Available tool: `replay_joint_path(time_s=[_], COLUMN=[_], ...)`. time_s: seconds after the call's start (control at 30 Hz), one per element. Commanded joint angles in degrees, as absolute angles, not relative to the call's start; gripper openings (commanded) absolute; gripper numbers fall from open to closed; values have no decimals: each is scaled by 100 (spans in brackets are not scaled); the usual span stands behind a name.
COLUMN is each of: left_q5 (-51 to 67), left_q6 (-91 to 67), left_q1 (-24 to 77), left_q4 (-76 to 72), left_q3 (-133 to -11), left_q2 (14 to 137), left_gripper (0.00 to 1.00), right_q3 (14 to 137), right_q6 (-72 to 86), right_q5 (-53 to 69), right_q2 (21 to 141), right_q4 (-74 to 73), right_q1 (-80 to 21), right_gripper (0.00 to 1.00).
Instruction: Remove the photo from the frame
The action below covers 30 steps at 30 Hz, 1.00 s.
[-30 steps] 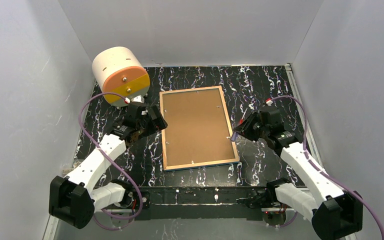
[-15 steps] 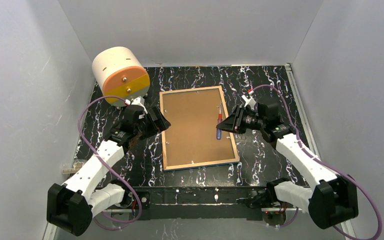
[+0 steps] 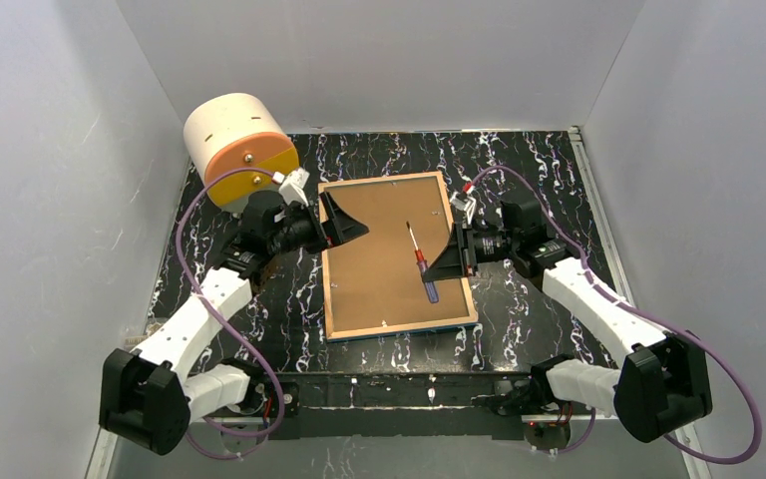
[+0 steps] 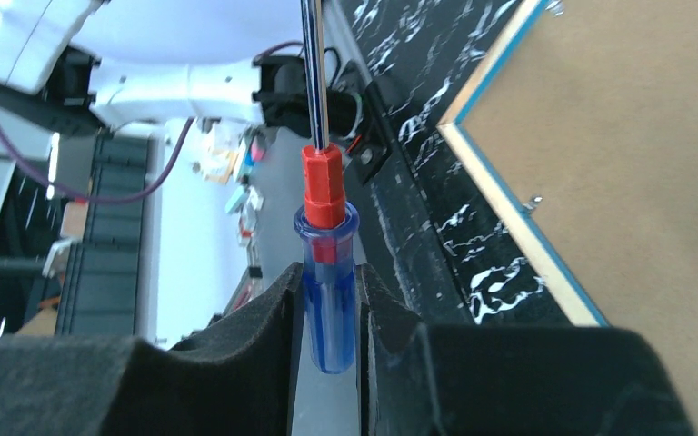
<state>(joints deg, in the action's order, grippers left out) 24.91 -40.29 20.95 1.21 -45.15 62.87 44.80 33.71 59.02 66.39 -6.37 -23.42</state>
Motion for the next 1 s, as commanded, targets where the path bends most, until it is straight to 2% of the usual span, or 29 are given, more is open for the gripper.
replay_joint_path(time_s=[0.0,0.27,0.5,0.73,0.97], left_q5=[4142,4873,5653,5539,5574], left_q6=[-5088,-5566,-5480,-5174,-4759], left_q1=[2065,2136,2145,2171,2172], left_q4=[-2117,-3219,-3293,-3248,-3618], left_q3=[-4287,-4406,-4425,-4118,-3788], left_q2=[6514,6774,6784,6380,6147], left_gripper=[98,98,98,98,97], right_q3=[4711,4571,4614,4682,4590], right_q6=[3015,3350,3857,3978,4345], right_q5=[6837,7371,7388,7084,7383], right_q2=[6643,6746,7035,7246,7307], right_q4=[-520,82,571,788,1533], right_q1=[-2518,-2723,-2949,-3553,-3628], right_gripper=[1,1,1,1,1])
